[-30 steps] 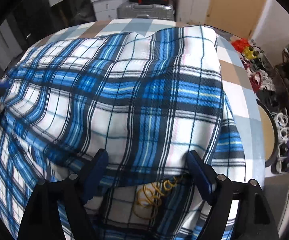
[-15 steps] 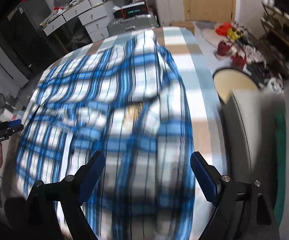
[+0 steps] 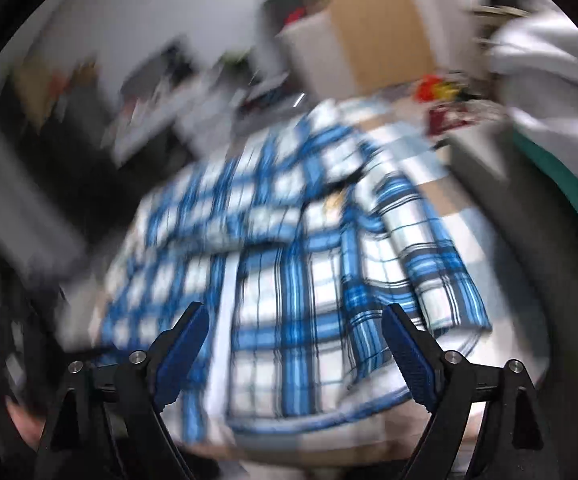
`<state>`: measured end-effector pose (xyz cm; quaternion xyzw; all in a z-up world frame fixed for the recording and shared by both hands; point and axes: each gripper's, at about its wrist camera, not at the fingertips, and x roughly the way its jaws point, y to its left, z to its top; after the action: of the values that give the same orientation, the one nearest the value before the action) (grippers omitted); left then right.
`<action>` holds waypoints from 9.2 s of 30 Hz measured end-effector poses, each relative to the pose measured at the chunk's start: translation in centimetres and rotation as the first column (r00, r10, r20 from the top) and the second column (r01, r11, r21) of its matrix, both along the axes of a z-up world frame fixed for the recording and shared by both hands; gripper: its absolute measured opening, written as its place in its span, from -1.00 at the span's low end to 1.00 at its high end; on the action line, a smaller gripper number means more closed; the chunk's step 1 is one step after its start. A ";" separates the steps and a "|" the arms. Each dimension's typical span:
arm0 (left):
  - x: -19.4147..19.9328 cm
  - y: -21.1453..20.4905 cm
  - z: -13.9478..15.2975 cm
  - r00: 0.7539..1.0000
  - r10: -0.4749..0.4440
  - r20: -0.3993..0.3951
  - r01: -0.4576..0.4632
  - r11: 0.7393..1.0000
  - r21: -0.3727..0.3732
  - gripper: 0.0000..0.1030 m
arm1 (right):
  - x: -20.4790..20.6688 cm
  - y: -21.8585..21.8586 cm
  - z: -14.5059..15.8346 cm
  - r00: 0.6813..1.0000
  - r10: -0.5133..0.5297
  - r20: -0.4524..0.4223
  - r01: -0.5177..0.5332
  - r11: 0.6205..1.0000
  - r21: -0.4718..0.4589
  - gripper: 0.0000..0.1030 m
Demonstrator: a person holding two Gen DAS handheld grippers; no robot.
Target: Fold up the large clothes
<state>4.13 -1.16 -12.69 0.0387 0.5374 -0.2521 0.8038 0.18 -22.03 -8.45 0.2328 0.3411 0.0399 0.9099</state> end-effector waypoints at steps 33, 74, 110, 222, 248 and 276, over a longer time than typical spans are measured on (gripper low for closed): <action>0.7 -1.5 -2.0 0.996 0.048 -0.070 -0.055 0.993 -0.105 0.03 | -1.4 -4.5 -3.1 0.987 -0.148 -0.055 0.156 0.967 0.200 0.85; -0.7 2.3 0.3 0.996 0.091 0.017 -0.091 0.995 -0.030 -0.82 | 2.9 -5.0 -5.5 0.961 -0.118 -0.251 0.121 0.993 -0.001 0.84; -4.1 6.3 0.9 0.989 0.071 0.127 -0.092 0.982 0.167 -0.81 | 1.7 3.7 -1.4 0.951 0.222 -0.216 -0.252 0.961 -0.119 0.47; -1.5 24.9 0.2 0.937 0.297 -0.184 -0.310 0.950 -0.044 -0.68 | 5.2 -6.1 -4.8 0.915 0.135 -0.380 -0.221 0.956 -0.191 -0.82; -0.4 24.6 0.2 0.921 0.337 -0.195 -0.342 0.940 0.006 -0.76 | 4.6 -4.5 -4.4 0.933 0.189 -0.305 -0.246 0.956 -0.160 -0.81; -1.6 20.7 7.6 0.971 0.179 -0.157 -0.179 0.984 0.008 -0.93 | 4.1 -6.0 -0.3 0.951 0.258 -0.173 -0.243 0.964 0.105 -0.83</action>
<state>2.49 19.54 -5.14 -0.0322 0.5995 -0.1825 0.7787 4.24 -28.08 -8.77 0.2277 0.4489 0.1473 0.8515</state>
